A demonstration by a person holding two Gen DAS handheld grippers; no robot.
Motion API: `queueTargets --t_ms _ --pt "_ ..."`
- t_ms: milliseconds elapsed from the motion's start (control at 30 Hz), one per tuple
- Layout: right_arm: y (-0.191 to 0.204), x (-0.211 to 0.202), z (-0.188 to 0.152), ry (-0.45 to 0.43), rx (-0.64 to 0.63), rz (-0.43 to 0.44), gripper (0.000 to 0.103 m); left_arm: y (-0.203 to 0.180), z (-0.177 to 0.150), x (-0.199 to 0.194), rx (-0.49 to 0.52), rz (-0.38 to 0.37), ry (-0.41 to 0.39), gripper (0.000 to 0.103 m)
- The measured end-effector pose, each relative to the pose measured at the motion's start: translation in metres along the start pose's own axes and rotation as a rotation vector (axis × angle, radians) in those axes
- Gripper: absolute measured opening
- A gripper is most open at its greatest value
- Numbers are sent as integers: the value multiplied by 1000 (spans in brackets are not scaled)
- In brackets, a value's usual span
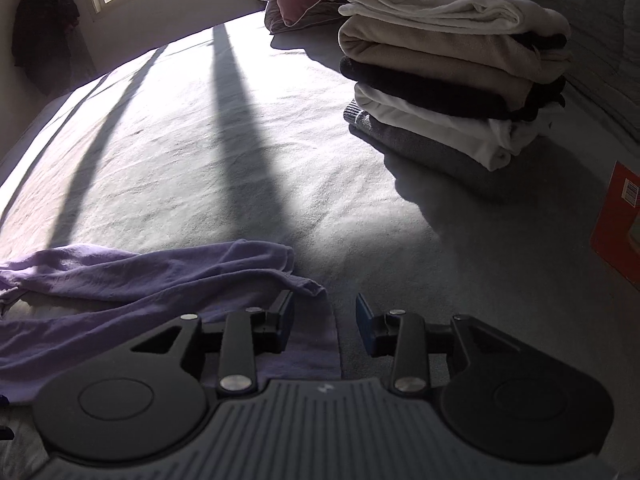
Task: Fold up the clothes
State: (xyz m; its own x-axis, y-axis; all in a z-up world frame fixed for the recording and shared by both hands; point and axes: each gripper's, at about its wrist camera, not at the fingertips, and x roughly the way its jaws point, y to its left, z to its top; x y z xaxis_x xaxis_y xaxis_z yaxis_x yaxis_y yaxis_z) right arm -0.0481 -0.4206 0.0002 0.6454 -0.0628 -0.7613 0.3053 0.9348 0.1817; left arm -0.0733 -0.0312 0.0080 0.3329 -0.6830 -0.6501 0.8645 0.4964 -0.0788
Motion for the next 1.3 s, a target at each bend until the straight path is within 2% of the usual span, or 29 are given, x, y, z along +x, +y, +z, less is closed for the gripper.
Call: queueTargets --t_ms 67,133,267,533,633,700,833,967,1300 --pt "-10 -3 -6 27 54 25 38 -12 7 12 31 7 -11 32" --pt "-18 -5 -11 57 107 62 38 -22 13 23 66 10 -26 27" --pt "-26 -3 -17 102 175 110 38 -39 24 45 105 26 -47 26" --pt "-24 2 -20 122 173 145 35 -38 35 86 112 74 -10 26" --pt "-18 6 -22 137 131 160 22 -36 40 91 80 82 -16 26" --pt "-15 7 -23 134 109 135 3 -36 42 94 76 95 -18 23" --pt "-21 4 -22 115 129 145 2 -45 42 96 124 133 -28 14" --pt "-25 -12 -18 68 139 162 2 -57 39 89 208 132 -50 15" --pt "-37 -35 -12 -4 206 206 2 -70 38 102 262 189 -37 13"
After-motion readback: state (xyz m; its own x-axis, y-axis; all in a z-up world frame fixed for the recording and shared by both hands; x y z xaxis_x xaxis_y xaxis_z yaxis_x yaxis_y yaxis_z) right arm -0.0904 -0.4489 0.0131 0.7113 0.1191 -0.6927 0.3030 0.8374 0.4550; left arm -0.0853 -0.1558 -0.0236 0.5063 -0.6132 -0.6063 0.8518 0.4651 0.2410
